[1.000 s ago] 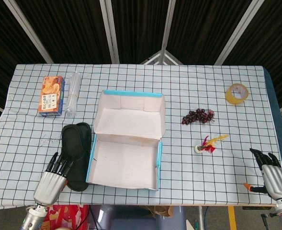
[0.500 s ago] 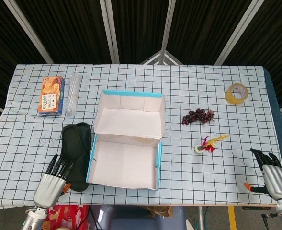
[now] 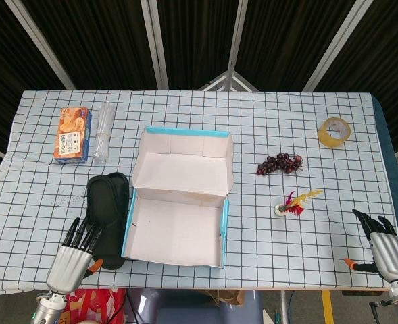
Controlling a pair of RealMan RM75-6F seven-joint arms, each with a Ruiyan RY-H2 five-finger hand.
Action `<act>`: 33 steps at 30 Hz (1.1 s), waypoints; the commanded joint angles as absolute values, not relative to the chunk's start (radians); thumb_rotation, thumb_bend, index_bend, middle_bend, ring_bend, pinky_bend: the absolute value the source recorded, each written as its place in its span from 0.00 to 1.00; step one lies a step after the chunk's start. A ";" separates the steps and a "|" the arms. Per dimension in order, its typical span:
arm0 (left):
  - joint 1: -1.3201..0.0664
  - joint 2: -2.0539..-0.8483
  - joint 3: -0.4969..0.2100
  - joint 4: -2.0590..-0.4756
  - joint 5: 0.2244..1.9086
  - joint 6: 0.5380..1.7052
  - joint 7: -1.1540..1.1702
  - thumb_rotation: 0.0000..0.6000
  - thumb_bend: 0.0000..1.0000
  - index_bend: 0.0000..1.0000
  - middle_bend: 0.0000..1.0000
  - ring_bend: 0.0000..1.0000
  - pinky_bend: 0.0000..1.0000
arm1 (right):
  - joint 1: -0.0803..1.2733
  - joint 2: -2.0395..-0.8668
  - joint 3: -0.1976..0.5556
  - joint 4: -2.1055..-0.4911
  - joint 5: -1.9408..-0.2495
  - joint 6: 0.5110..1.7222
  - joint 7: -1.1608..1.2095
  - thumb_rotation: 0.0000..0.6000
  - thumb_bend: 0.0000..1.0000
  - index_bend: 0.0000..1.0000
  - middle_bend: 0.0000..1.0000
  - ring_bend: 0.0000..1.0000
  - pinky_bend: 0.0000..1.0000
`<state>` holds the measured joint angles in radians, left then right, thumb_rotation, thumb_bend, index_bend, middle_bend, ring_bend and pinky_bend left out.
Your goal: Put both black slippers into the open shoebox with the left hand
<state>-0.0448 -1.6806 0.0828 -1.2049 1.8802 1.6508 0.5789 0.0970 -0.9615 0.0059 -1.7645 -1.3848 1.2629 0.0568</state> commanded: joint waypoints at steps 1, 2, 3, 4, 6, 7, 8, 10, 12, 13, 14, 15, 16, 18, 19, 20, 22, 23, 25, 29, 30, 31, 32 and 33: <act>-0.048 -1.684 0.084 -1.198 1.882 1.648 0.578 0.74 0.05 0.05 0.17 0.02 0.11 | 0.097 -0.961 0.006 -1.765 -1.384 1.262 0.058 1.00 0.16 0.07 0.15 0.18 0.07; -0.048 -1.685 0.083 -1.196 1.881 1.647 0.578 0.74 0.05 0.05 0.17 0.02 0.11 | 0.097 -0.961 0.006 -1.764 -1.384 1.262 0.058 1.00 0.16 0.07 0.15 0.18 0.07; -0.049 -1.686 0.083 -1.193 1.880 1.644 0.579 0.73 0.05 0.05 0.17 0.02 0.11 | 0.097 -0.961 0.006 -1.764 -1.385 1.263 0.058 1.00 0.16 0.07 0.15 0.18 0.07; -0.050 -1.687 0.084 -1.191 1.879 1.641 0.579 0.73 0.05 0.05 0.17 0.02 0.11 | 0.097 -0.961 0.005 -1.764 -1.385 1.263 0.059 1.00 0.16 0.07 0.15 0.18 0.07; -0.051 -1.691 0.082 -1.185 1.877 1.641 0.583 0.73 0.05 0.05 0.18 0.02 0.11 | 0.097 -0.961 0.005 -1.766 -1.386 1.263 0.059 1.00 0.16 0.07 0.15 0.18 0.07; -0.051 -1.692 0.082 -1.183 1.876 1.640 0.582 0.73 0.06 0.05 0.18 0.02 0.11 | 0.097 -0.960 0.005 -1.766 -1.386 1.263 0.058 1.00 0.16 0.07 0.15 0.18 0.07; -0.051 -1.693 0.082 -1.181 1.875 1.640 0.580 0.73 0.08 0.05 0.18 0.02 0.11 | 0.096 -0.960 0.004 -1.766 -1.387 1.263 0.059 1.00 0.16 0.07 0.15 0.18 0.07; -0.051 -1.696 0.081 -1.175 1.873 1.642 0.579 0.73 0.13 0.05 0.18 0.02 0.11 | 0.096 -0.960 0.004 -1.766 -1.387 1.263 0.060 1.00 0.16 0.07 0.15 0.18 0.07; -0.051 -1.698 0.079 -1.170 1.870 1.643 0.578 0.73 0.15 0.05 0.19 0.02 0.11 | 0.096 -0.958 0.003 -1.767 -1.388 1.263 0.060 1.00 0.16 0.07 0.15 0.18 0.07; -0.051 -1.700 0.078 -1.167 1.869 1.644 0.577 0.73 0.16 0.05 0.20 0.01 0.11 | 0.096 -0.959 0.003 -1.767 -1.387 1.262 0.059 1.00 0.16 0.07 0.15 0.18 0.07; -0.051 -1.700 0.078 -1.166 1.869 1.645 0.576 0.74 0.18 0.05 0.21 0.02 0.11 | 0.097 -0.960 0.003 -1.766 -1.387 1.261 0.058 1.00 0.16 0.07 0.15 0.18 0.07; -0.051 -1.701 0.077 -1.165 1.868 1.647 0.574 0.75 0.21 0.05 0.22 0.02 0.11 | 0.097 -0.961 0.002 -1.766 -1.387 1.260 0.058 1.00 0.16 0.07 0.15 0.18 0.07; -0.052 -1.702 0.076 -1.163 1.869 1.651 0.571 0.78 0.23 0.06 0.23 0.02 0.11 | 0.098 -0.961 0.002 -1.766 -1.387 1.259 0.058 1.00 0.16 0.07 0.15 0.18 0.07; -0.053 -1.703 0.073 -1.158 1.871 1.659 0.568 0.87 0.27 0.07 0.26 0.02 0.11 | 0.098 -0.961 0.002 -1.767 -1.385 1.258 0.056 1.00 0.16 0.07 0.15 0.18 0.07; -0.052 -1.704 0.072 -1.156 1.871 1.662 0.568 0.93 0.29 0.07 0.28 0.02 0.11 | 0.099 -0.961 0.002 -1.766 -1.385 1.257 0.055 1.00 0.16 0.07 0.15 0.18 0.07; -0.052 -1.705 0.070 -1.152 1.870 1.665 0.569 0.96 0.30 0.08 0.29 0.03 0.11 | 0.099 -0.961 0.002 -1.767 -1.384 1.257 0.055 1.00 0.16 0.07 0.15 0.18 0.07; -0.052 -1.707 0.068 -1.145 1.869 1.670 0.570 1.00 0.32 0.08 0.30 0.03 0.11 | 0.100 -0.961 0.003 -1.767 -1.382 1.255 0.055 1.00 0.16 0.07 0.15 0.18 0.07; -0.051 -1.708 0.067 -1.142 1.867 1.672 0.570 1.00 0.32 0.08 0.31 0.03 0.11 | 0.100 -0.961 0.003 -1.767 -1.380 1.254 0.055 1.00 0.16 0.07 0.15 0.18 0.07; -0.050 -1.708 0.065 -1.138 1.863 1.672 0.572 1.00 0.35 0.08 0.31 0.03 0.11 | 0.100 -0.961 0.003 -1.768 -1.378 1.253 0.054 1.00 0.16 0.07 0.15 0.18 0.07; -0.049 -1.708 0.061 -1.136 1.859 1.677 0.575 1.00 0.40 0.09 0.32 0.03 0.11 | 0.099 -0.960 0.003 -1.769 -1.378 1.255 0.053 1.00 0.16 0.07 0.15 0.18 0.07; -0.049 -1.707 0.060 -1.137 1.857 1.677 0.575 1.00 0.42 0.09 0.33 0.03 0.11 | 0.099 -0.961 0.003 -1.770 -1.377 1.255 0.052 1.00 0.16 0.07 0.15 0.18 0.07; -0.049 -1.707 0.059 -1.137 1.855 1.678 0.577 1.00 0.44 0.09 0.34 0.04 0.11 | 0.100 -0.961 0.003 -1.770 -1.377 1.254 0.052 1.00 0.16 0.07 0.15 0.18 0.07; -0.049 -1.707 0.057 -1.137 1.853 1.679 0.579 1.00 0.45 0.09 0.34 0.04 0.11 | 0.100 -0.961 0.003 -1.770 -1.375 1.253 0.051 1.00 0.16 0.07 0.15 0.18 0.07; -0.048 -1.707 0.055 -1.138 1.852 1.681 0.581 1.00 0.46 0.10 0.36 0.05 0.11 | 0.101 -0.961 0.004 -1.771 -1.374 1.252 0.051 1.00 0.16 0.07 0.15 0.18 0.07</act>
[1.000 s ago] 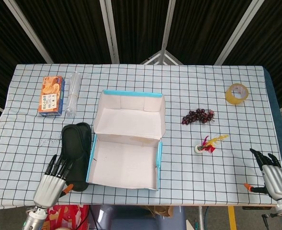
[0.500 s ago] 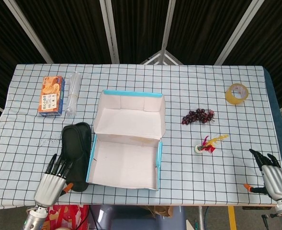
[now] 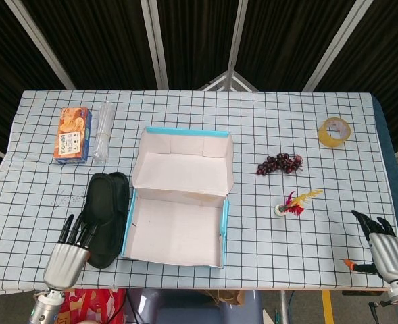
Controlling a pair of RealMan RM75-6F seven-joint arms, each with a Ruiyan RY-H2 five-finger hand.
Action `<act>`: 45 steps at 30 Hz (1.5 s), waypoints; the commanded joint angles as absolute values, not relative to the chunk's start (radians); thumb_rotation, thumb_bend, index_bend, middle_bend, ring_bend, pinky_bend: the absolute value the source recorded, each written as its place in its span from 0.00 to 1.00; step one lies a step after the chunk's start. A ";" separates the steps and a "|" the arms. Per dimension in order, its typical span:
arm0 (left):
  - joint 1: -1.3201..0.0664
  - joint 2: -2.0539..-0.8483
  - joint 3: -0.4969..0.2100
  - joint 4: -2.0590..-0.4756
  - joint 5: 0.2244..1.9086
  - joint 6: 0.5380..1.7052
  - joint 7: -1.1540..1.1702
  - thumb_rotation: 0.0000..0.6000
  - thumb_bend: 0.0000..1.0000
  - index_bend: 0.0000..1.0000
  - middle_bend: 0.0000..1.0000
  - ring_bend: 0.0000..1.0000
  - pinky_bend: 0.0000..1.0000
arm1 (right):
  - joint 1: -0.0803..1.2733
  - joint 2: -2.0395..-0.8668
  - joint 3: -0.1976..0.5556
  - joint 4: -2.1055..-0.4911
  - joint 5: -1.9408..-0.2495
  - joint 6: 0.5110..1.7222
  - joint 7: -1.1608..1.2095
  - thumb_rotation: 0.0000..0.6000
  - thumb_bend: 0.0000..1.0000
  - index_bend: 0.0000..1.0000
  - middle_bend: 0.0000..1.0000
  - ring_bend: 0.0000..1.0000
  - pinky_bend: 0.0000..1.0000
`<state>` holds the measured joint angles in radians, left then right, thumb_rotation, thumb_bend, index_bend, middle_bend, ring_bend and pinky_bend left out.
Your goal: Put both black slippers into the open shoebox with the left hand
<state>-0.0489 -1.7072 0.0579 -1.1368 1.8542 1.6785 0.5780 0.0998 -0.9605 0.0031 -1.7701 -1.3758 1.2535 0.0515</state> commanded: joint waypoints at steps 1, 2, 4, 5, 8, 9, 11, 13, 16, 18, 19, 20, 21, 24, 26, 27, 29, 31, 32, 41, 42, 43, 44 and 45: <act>-0.048 -1.707 0.054 -1.138 1.850 1.683 0.582 1.00 0.48 0.12 0.38 0.06 0.11 | 0.101 -0.961 0.004 -1.771 -1.373 1.252 0.050 1.00 0.16 0.07 0.15 0.18 0.07; -0.048 -1.707 0.052 -1.139 1.850 1.686 0.582 1.00 0.48 0.13 0.40 0.06 0.11 | 0.101 -0.961 0.004 -1.771 -1.373 1.251 0.050 1.00 0.16 0.07 0.15 0.18 0.07; -0.049 -1.706 0.048 -1.138 1.849 1.693 0.580 1.00 0.49 0.16 0.42 0.06 0.11 | 0.101 -0.961 0.003 -1.771 -1.373 1.250 0.049 1.00 0.16 0.07 0.15 0.18 0.07; -0.049 -1.705 0.046 -1.140 1.849 1.696 0.579 1.00 0.50 0.17 0.43 0.07 0.11 | 0.101 -0.961 0.003 -1.772 -1.374 1.251 0.049 1.00 0.16 0.07 0.15 0.18 0.07; -0.049 -1.698 0.040 -1.143 1.850 1.711 0.579 1.00 0.50 0.19 0.44 0.08 0.11 | 0.101 -0.961 0.003 -1.772 -1.376 1.253 0.049 1.00 0.16 0.07 0.15 0.18 0.07; -0.048 -1.695 0.038 -1.146 1.850 1.717 0.577 1.00 0.50 0.19 0.44 0.08 0.11 | 0.100 -0.961 0.002 -1.772 -1.377 1.255 0.049 1.00 0.16 0.07 0.15 0.18 0.07; -0.047 -1.686 0.034 -1.152 1.850 1.728 0.572 1.00 0.50 0.19 0.44 0.08 0.11 | 0.099 -0.960 0.003 -1.773 -1.377 1.257 0.049 1.00 0.16 0.07 0.15 0.18 0.07; -0.046 -1.670 0.027 -1.167 1.853 1.749 0.568 1.00 0.50 0.19 0.44 0.08 0.11 | 0.098 -0.961 0.002 -1.773 -1.379 1.259 0.051 1.00 0.16 0.07 0.15 0.18 0.07; -0.053 -1.623 0.007 -1.203 1.882 1.806 0.560 1.00 0.50 0.19 0.45 0.08 0.11 | 0.097 -0.960 0.000 -1.774 -1.384 1.262 0.050 1.00 0.16 0.07 0.15 0.18 0.07; -0.063 -1.585 -0.008 -1.228 1.910 1.841 0.567 1.00 0.50 0.19 0.45 0.08 0.11 | 0.097 -0.960 0.000 -1.775 -1.387 1.263 0.051 1.00 0.16 0.07 0.15 0.18 0.07; -0.072 -1.558 -0.019 -1.246 1.931 1.859 0.576 1.00 0.50 0.19 0.45 0.08 0.11 | 0.097 -0.959 0.000 -1.775 -1.389 1.264 0.052 1.00 0.16 0.07 0.15 0.18 0.07; -0.084 -1.526 -0.035 -1.269 1.954 1.879 0.591 1.00 0.50 0.19 0.45 0.08 0.11 | 0.096 -0.959 0.000 -1.775 -1.390 1.265 0.052 1.00 0.16 0.07 0.15 0.18 0.07; -0.096 -1.492 -0.048 -1.296 1.974 1.886 0.609 1.00 0.50 0.19 0.45 0.08 0.11 | 0.096 -0.959 -0.001 -1.776 -1.392 1.265 0.053 1.00 0.16 0.07 0.15 0.18 0.07; -0.146 -1.364 -0.091 -1.411 2.041 1.861 0.685 1.00 0.50 0.20 0.45 0.08 0.11 | 0.097 -0.959 -0.003 -1.775 -1.395 1.263 0.056 1.00 0.16 0.07 0.15 0.18 0.07; -0.183 -1.281 -0.119 -1.482 2.090 1.818 0.752 1.00 0.50 0.20 0.46 0.08 0.11 | 0.097 -0.959 -0.003 -1.775 -1.397 1.263 0.057 1.00 0.16 0.07 0.15 0.18 0.07; -0.210 -1.233 -0.139 -1.524 2.124 1.785 0.791 1.00 0.50 0.20 0.46 0.08 0.11 | 0.097 -0.959 -0.003 -1.775 -1.397 1.264 0.056 1.00 0.16 0.07 0.15 0.18 0.07; -0.258 -1.154 -0.168 -1.587 2.180 1.713 0.851 1.00 0.50 0.20 0.46 0.08 0.11 | 0.097 -0.959 -0.003 -1.775 -1.398 1.265 0.057 1.00 0.16 0.07 0.15 0.18 0.07; -0.309 -1.087 -0.197 -1.634 2.228 1.633 0.896 1.00 0.51 0.21 0.46 0.08 0.11 | 0.097 -0.959 -0.003 -1.776 -1.397 1.264 0.057 1.00 0.16 0.07 0.15 0.18 0.07; -0.339 -1.045 -0.213 -1.665 2.248 1.573 0.921 1.00 0.51 0.21 0.46 0.08 0.11 | 0.097 -0.959 -0.003 -1.776 -1.397 1.264 0.057 1.00 0.16 0.07 0.15 0.18 0.07; -0.564 -0.879 -0.237 -1.782 2.404 1.124 1.013 1.00 0.52 0.21 0.47 0.08 0.11 | 0.100 -0.959 -0.005 -1.771 -1.404 1.259 0.066 1.00 0.16 0.07 0.15 0.18 0.07; -0.590 -0.872 -0.232 -1.790 2.428 1.084 1.013 1.00 0.53 0.22 0.47 0.08 0.11 | 0.100 -0.959 -0.005 -1.771 -1.404 1.258 0.068 1.00 0.16 0.07 0.15 0.18 0.07; -0.615 -0.869 -0.228 -1.797 2.451 1.046 1.015 1.00 0.53 0.22 0.47 0.08 0.11 | 0.101 -0.959 -0.005 -1.770 -1.405 1.257 0.068 1.00 0.16 0.07 0.15 0.18 0.07; -0.636 -0.866 -0.226 -1.806 2.464 1.011 1.017 1.00 0.53 0.22 0.47 0.08 0.11 | 0.101 -0.959 -0.005 -1.770 -1.405 1.257 0.069 1.00 0.16 0.07 0.15 0.18 0.07; -0.652 -0.865 -0.225 -1.817 2.472 0.981 1.018 1.00 0.53 0.22 0.47 0.08 0.11 | 0.102 -0.959 -0.005 -1.769 -1.406 1.257 0.070 1.00 0.16 0.07 0.15 0.18 0.07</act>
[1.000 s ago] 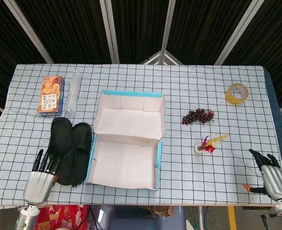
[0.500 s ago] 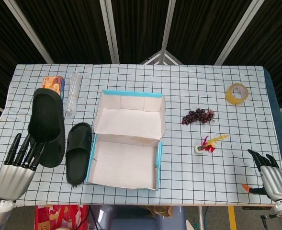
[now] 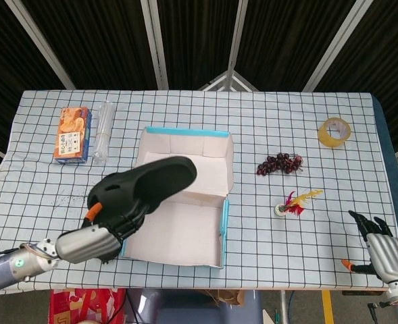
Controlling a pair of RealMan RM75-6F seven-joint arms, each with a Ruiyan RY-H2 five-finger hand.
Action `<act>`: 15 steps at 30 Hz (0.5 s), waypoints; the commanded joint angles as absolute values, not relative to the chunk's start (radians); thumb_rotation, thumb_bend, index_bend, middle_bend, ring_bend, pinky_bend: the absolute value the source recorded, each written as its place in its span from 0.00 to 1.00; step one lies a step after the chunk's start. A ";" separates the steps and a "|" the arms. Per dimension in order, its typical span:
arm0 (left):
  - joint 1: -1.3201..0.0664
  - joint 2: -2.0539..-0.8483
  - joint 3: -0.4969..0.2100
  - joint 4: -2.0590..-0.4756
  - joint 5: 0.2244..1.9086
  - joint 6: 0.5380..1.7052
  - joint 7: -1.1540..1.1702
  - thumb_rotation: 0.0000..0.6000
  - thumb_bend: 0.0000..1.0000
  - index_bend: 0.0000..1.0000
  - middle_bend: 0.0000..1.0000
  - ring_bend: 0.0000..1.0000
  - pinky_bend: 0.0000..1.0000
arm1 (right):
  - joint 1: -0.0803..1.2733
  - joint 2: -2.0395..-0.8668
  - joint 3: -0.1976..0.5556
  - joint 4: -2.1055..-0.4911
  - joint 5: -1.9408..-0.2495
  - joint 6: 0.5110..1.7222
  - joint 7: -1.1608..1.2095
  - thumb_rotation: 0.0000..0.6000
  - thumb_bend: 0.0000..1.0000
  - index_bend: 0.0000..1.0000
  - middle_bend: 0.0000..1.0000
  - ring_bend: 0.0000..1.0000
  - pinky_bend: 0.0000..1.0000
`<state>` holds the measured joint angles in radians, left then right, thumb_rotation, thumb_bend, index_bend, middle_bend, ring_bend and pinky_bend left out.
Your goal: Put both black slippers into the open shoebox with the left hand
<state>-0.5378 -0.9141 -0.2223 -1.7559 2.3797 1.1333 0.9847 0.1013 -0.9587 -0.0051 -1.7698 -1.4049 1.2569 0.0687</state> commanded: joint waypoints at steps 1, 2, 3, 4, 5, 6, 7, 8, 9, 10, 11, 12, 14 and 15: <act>-0.670 -0.866 -0.225 -1.828 2.481 0.953 1.022 1.00 0.53 0.23 0.47 0.08 0.11 | 0.102 -0.959 -0.005 -1.769 -1.407 1.257 0.071 1.00 0.16 0.07 0.15 0.18 0.07; -0.680 -0.867 -0.226 -1.834 2.483 0.938 1.023 1.00 0.53 0.23 0.47 0.08 0.11 | 0.102 -0.958 -0.005 -1.769 -1.408 1.257 0.072 1.00 0.16 0.07 0.15 0.18 0.07; -0.694 -0.870 -0.232 -1.843 2.486 0.921 1.028 1.00 0.53 0.23 0.47 0.08 0.11 | 0.101 -0.958 -0.005 -1.769 -1.409 1.259 0.072 1.00 0.16 0.07 0.15 0.18 0.07; -0.705 -0.875 -0.238 -1.849 2.481 0.906 1.030 1.00 0.53 0.23 0.47 0.08 0.11 | 0.101 -0.958 -0.006 -1.769 -1.409 1.259 0.073 1.00 0.16 0.07 0.15 0.18 0.07; -0.713 -0.881 -0.247 -1.853 2.468 0.892 1.032 1.00 0.53 0.23 0.47 0.08 0.11 | 0.101 -0.958 -0.006 -1.768 -1.410 1.260 0.074 1.00 0.16 0.07 0.15 0.18 0.07; -0.721 -0.887 -0.253 -1.857 2.457 0.878 1.032 1.00 0.53 0.23 0.47 0.08 0.11 | 0.101 -0.958 -0.006 -1.768 -1.411 1.259 0.076 1.00 0.16 0.07 0.15 0.18 0.07; -0.733 -0.892 -0.258 -1.859 2.452 0.861 1.033 1.00 0.53 0.24 0.47 0.08 0.11 | 0.101 -0.957 -0.007 -1.767 -1.412 1.259 0.078 1.00 0.16 0.07 0.15 0.18 0.07; -0.742 -0.895 -0.260 -1.859 2.452 0.848 1.035 1.00 0.53 0.24 0.47 0.08 0.11 | 0.101 -0.957 -0.007 -1.767 -1.412 1.259 0.080 1.00 0.16 0.07 0.15 0.18 0.07; -0.759 -0.898 -0.263 -1.858 2.458 0.823 1.042 1.00 0.53 0.24 0.47 0.08 0.11 | 0.101 -0.956 -0.008 -1.766 -1.414 1.258 0.083 1.00 0.16 0.07 0.15 0.18 0.07; -0.776 -0.900 -0.264 -1.859 2.463 0.799 1.045 1.00 0.53 0.24 0.47 0.08 0.11 | 0.101 -0.955 -0.008 -1.765 -1.415 1.258 0.087 1.00 0.16 0.07 0.15 0.18 0.07; -0.793 -0.906 -0.265 -1.858 2.468 0.778 1.047 1.00 0.53 0.24 0.47 0.08 0.11 | 0.102 -0.955 -0.008 -1.764 -1.416 1.257 0.091 1.00 0.16 0.07 0.15 0.18 0.07; -0.805 -0.912 -0.265 -1.857 2.465 0.760 1.045 1.00 0.53 0.24 0.47 0.08 0.11 | 0.102 -0.954 -0.008 -1.762 -1.416 1.255 0.094 1.00 0.16 0.07 0.15 0.18 0.07; -0.822 -0.930 -0.261 -1.851 2.457 0.732 1.043 1.00 0.53 0.24 0.48 0.08 0.11 | 0.103 -0.954 -0.007 -1.760 -1.414 1.253 0.098 1.00 0.16 0.07 0.15 0.18 0.07; -0.828 -0.939 -0.258 -1.846 2.455 0.722 1.045 1.00 0.53 0.24 0.48 0.08 0.11 | 0.104 -0.953 -0.007 -1.759 -1.414 1.251 0.100 1.00 0.16 0.07 0.15 0.18 0.07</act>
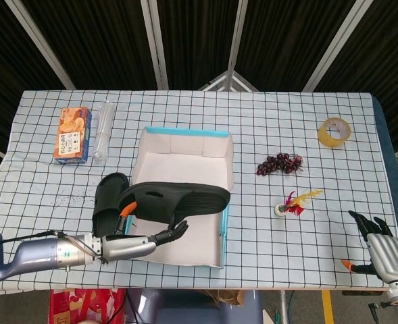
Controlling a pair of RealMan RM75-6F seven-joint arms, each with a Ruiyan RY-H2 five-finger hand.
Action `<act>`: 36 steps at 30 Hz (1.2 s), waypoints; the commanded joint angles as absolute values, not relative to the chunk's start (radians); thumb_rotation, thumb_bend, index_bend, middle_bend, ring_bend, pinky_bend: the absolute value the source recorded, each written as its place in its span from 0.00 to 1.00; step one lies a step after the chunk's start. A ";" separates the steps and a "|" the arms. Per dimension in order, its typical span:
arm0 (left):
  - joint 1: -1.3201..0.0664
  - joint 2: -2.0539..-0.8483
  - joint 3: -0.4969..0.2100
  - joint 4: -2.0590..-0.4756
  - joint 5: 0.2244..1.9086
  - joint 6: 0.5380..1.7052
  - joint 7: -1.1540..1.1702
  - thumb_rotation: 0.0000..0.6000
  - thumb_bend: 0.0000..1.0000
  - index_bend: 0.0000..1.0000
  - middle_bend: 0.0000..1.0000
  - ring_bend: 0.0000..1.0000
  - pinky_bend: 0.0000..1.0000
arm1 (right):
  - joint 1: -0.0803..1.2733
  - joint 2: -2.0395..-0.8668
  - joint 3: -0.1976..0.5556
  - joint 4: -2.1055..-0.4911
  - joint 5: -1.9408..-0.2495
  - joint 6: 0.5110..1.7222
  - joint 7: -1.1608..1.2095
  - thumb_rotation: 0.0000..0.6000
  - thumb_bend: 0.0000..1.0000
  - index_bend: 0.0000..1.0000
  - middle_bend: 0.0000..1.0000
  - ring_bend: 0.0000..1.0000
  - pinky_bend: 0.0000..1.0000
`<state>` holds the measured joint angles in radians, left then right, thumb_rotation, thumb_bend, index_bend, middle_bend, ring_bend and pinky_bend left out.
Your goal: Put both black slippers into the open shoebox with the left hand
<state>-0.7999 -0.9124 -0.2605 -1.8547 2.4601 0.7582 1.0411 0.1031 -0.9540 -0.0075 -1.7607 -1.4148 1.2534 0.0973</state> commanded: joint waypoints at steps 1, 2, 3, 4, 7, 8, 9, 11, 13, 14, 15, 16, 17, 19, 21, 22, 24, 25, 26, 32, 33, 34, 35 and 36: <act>-0.833 -0.946 -0.253 -1.841 2.454 0.712 1.046 1.00 0.53 0.24 0.48 0.08 0.11 | 0.105 -0.953 -0.007 -1.759 -1.415 1.250 0.102 1.00 0.16 0.07 0.15 0.18 0.07; -0.838 -0.955 -0.247 -1.834 2.454 0.704 1.045 1.00 0.53 0.24 0.48 0.08 0.11 | 0.105 -0.952 -0.008 -1.758 -1.416 1.249 0.107 1.00 0.16 0.07 0.15 0.18 0.07; -0.843 -0.966 -0.239 -1.824 2.454 0.697 1.046 1.00 0.53 0.24 0.48 0.08 0.11 | 0.105 -0.951 -0.008 -1.757 -1.418 1.249 0.110 1.00 0.16 0.07 0.15 0.18 0.07; -0.847 -0.976 -0.232 -1.813 2.454 0.694 1.047 1.00 0.53 0.24 0.48 0.08 0.11 | 0.105 -0.951 -0.009 -1.756 -1.421 1.250 0.112 1.00 0.16 0.07 0.15 0.18 0.07; -0.858 -1.006 -0.212 -1.784 2.464 0.698 1.048 1.00 0.53 0.24 0.48 0.08 0.11 | 0.105 -0.950 -0.012 -1.755 -1.428 1.250 0.120 1.00 0.16 0.07 0.15 0.18 0.07; -0.864 -1.021 -0.207 -1.769 2.468 0.708 1.047 1.00 0.53 0.24 0.48 0.08 0.11 | 0.105 -0.949 -0.012 -1.753 -1.428 1.248 0.123 1.00 0.16 0.07 0.15 0.18 0.07; -0.867 -1.031 -0.205 -1.759 2.469 0.715 1.046 1.00 0.53 0.24 0.48 0.08 0.11 | 0.106 -0.948 -0.012 -1.753 -1.427 1.247 0.123 1.00 0.16 0.07 0.15 0.18 0.07; -0.872 -1.057 -0.201 -1.732 2.468 0.735 1.049 1.00 0.53 0.24 0.49 0.08 0.11 | 0.106 -0.948 -0.011 -1.752 -1.424 1.247 0.123 1.00 0.16 0.07 0.15 0.18 0.07; -0.876 -1.078 -0.195 -1.709 2.463 0.747 1.047 1.00 0.53 0.25 0.49 0.08 0.11 | 0.106 -0.947 -0.011 -1.753 -1.424 1.248 0.125 1.00 0.16 0.07 0.15 0.18 0.07; -0.879 -1.088 -0.192 -1.698 2.463 0.749 1.050 1.00 0.53 0.25 0.49 0.08 0.11 | 0.105 -0.947 -0.011 -1.753 -1.424 1.249 0.124 1.00 0.16 0.07 0.15 0.18 0.07; -0.882 -1.096 -0.189 -1.688 2.463 0.750 1.053 1.00 0.53 0.25 0.49 0.08 0.11 | 0.104 -0.947 -0.012 -1.753 -1.425 1.250 0.124 1.00 0.16 0.07 0.15 0.18 0.07; -0.885 -1.105 -0.184 -1.679 2.461 0.749 1.051 1.00 0.53 0.25 0.49 0.08 0.11 | 0.105 -0.947 -0.012 -1.753 -1.425 1.250 0.124 1.00 0.16 0.07 0.15 0.18 0.07; -0.888 -1.112 -0.180 -1.671 2.460 0.751 1.051 1.00 0.53 0.25 0.49 0.08 0.11 | 0.105 -0.947 -0.012 -1.754 -1.426 1.249 0.125 1.00 0.16 0.07 0.15 0.18 0.07; -0.894 -1.125 -0.170 -1.655 2.459 0.756 1.048 1.00 0.53 0.25 0.49 0.08 0.11 | 0.105 -0.946 -0.013 -1.754 -1.426 1.247 0.126 1.00 0.16 0.07 0.15 0.18 0.07; -0.899 -1.136 -0.161 -1.641 2.456 0.757 1.046 1.00 0.53 0.25 0.49 0.08 0.11 | 0.105 -0.946 -0.013 -1.754 -1.426 1.248 0.128 1.00 0.16 0.07 0.15 0.18 0.07; -0.902 -1.142 -0.156 -1.633 2.457 0.758 1.046 1.00 0.53 0.25 0.49 0.08 0.11 | 0.104 -0.946 -0.013 -1.753 -1.426 1.248 0.129 1.00 0.16 0.07 0.15 0.18 0.07; -0.909 -1.152 -0.145 -1.620 2.455 0.757 1.041 1.00 0.53 0.26 0.49 0.08 0.11 | 0.104 -0.945 -0.013 -1.752 -1.425 1.249 0.130 1.00 0.16 0.07 0.15 0.18 0.07; -0.912 -1.157 -0.140 -1.613 2.456 0.760 1.041 1.00 0.53 0.26 0.49 0.08 0.11 | 0.104 -0.945 -0.013 -1.752 -1.425 1.250 0.130 1.00 0.16 0.07 0.15 0.18 0.07; -0.914 -1.163 -0.136 -1.607 2.454 0.762 1.039 1.00 0.53 0.26 0.49 0.08 0.11 | 0.104 -0.945 -0.013 -1.753 -1.425 1.249 0.130 1.00 0.16 0.07 0.15 0.18 0.07; -0.925 -1.187 -0.106 -1.575 2.451 0.770 1.033 1.00 0.53 0.26 0.50 0.08 0.11 | 0.104 -0.944 -0.014 -1.755 -1.425 1.248 0.130 1.00 0.16 0.07 0.15 0.18 0.07; -0.924 -1.191 -0.102 -1.569 2.447 0.771 1.033 1.00 0.53 0.26 0.50 0.08 0.11 | 0.104 -0.944 -0.014 -1.755 -1.424 1.248 0.130 1.00 0.16 0.07 0.15 0.18 0.07; -0.924 -1.194 -0.100 -1.565 2.445 0.772 1.033 1.00 0.53 0.26 0.50 0.08 0.11 | 0.104 -0.943 -0.015 -1.755 -1.424 1.248 0.130 1.00 0.16 0.07 0.15 0.18 0.07; -0.924 -1.198 -0.097 -1.558 2.443 0.776 1.033 1.00 0.53 0.26 0.50 0.08 0.11 | 0.104 -0.943 -0.015 -1.754 -1.424 1.247 0.131 1.00 0.16 0.07 0.15 0.18 0.07; -0.925 -1.204 -0.094 -1.550 2.439 0.779 1.031 1.00 0.53 0.26 0.50 0.08 0.11 | 0.104 -0.943 -0.015 -1.754 -1.424 1.247 0.132 1.00 0.16 0.07 0.15 0.18 0.07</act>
<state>-0.9241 -1.1984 -0.0979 -1.5563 2.4431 0.7757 1.0329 0.1042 -0.9433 -0.0148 -1.7542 -1.4243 1.2466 0.1317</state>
